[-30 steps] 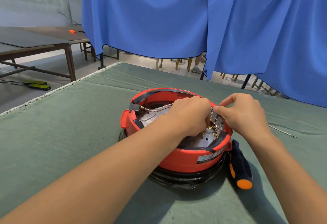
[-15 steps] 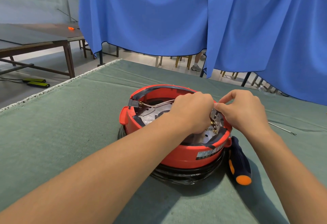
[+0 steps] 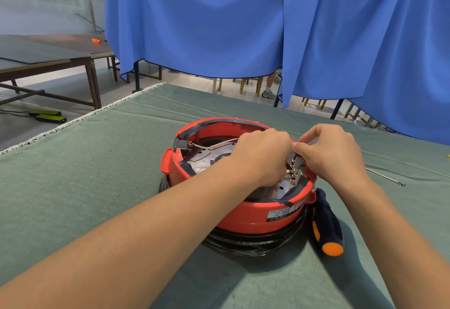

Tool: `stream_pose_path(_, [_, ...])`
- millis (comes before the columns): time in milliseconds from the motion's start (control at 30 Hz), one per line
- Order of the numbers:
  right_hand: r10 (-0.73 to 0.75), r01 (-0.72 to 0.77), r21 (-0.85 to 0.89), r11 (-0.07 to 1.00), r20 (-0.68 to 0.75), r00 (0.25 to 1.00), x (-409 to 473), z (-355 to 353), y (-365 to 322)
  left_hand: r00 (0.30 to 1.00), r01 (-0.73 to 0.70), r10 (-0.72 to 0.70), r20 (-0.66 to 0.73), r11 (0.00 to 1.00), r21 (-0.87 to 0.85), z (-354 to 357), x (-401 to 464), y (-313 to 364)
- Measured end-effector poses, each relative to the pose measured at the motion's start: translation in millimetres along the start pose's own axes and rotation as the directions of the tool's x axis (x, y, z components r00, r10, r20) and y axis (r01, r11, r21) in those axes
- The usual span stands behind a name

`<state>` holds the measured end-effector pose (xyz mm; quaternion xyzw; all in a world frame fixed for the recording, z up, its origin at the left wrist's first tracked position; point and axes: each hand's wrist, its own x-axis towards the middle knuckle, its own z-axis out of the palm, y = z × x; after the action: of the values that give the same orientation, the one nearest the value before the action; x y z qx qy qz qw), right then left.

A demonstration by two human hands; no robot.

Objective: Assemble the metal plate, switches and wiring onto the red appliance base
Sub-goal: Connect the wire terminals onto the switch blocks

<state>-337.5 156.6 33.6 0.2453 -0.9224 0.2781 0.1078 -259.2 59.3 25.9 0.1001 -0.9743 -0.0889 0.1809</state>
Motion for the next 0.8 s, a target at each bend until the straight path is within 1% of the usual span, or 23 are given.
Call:
stream_pose_path(233, [0.007,-0.006,-0.025,1.000,0.018,1.000,-2.6,0.6,-4.1,0.999,0.032,-0.032,0.013,0.999,-0.039,0.8,1.2,-1.1])
stream_pose_path(300, [0.030,-0.028,-0.044,0.999,0.054,0.998,-4.6,-0.9,-5.0,0.999,0.038,-0.038,0.013,0.998,-0.040,1.1,0.6,-1.2])
stream_pose_path(333, [0.056,-0.050,-0.074,0.996,0.087,0.995,-5.7,-3.2,-4.7,0.999,0.039,-0.039,0.014,0.998,-0.039,1.6,0.1,-0.8])
stream_pose_path(433, [0.165,-0.122,-0.247,0.961,0.159,0.973,-7.7,-16.2,-4.8,0.999,0.036,-0.035,0.017,0.999,-0.028,1.9,-0.3,0.0])
stream_pose_path(467, [0.199,-0.145,-0.271,0.952,0.184,0.963,-8.2,-20.8,-5.8,0.999,0.035,-0.035,0.018,0.999,-0.027,1.8,-0.2,-0.3])
stream_pose_path(567, [0.234,-0.181,-0.194,0.964,0.295,0.926,-9.0,-28.0,-8.3,0.999,0.037,-0.036,0.018,0.999,-0.034,1.7,0.3,-1.0])
stream_pose_path(633, [0.245,-0.207,-0.143,0.968,0.339,0.909,-8.9,-30.0,-9.9,0.999,0.039,-0.038,0.018,0.999,-0.036,1.5,0.0,-1.0])
stream_pose_path(800, [0.234,-0.204,-0.121,0.971,0.343,0.910,-10.2,-33.2,-13.5,0.999,0.030,-0.030,0.016,0.999,-0.026,2.3,-0.1,0.3])
